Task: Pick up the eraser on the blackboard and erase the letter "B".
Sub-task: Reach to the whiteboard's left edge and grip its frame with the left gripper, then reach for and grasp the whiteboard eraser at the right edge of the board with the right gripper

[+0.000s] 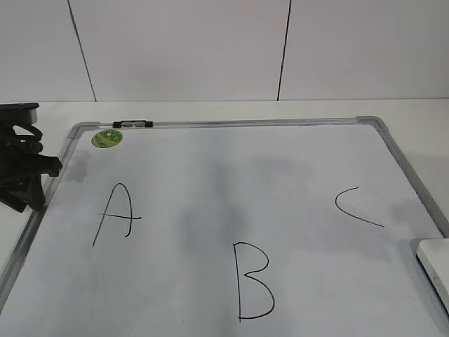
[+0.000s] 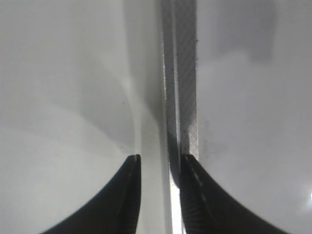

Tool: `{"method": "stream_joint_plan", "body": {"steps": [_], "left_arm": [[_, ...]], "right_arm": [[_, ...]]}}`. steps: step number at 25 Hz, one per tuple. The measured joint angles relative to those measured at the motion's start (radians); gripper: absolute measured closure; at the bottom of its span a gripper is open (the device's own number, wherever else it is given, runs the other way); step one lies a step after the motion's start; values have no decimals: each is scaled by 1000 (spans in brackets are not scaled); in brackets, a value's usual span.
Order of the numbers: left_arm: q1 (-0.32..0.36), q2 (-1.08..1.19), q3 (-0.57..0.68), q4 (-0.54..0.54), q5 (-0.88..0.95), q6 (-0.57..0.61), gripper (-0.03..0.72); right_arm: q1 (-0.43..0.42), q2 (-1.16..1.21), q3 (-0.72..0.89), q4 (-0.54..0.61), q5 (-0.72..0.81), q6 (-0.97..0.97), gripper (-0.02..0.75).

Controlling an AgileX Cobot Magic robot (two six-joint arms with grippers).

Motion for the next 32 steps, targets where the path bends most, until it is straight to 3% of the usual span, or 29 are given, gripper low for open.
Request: {"method": "stream_joint_plan", "body": {"steps": [18,24,32], "left_arm": [[-2,14,-1,-5,26,24,514],[-4,14,-2,-22,31,15,661],[-4,14,-2,-29,35,7,670]], "right_arm": [[0,2,0,0,0,6,187],[0,2,0,0,0,6,187],[0,44,0,2,0,6,186]]}}
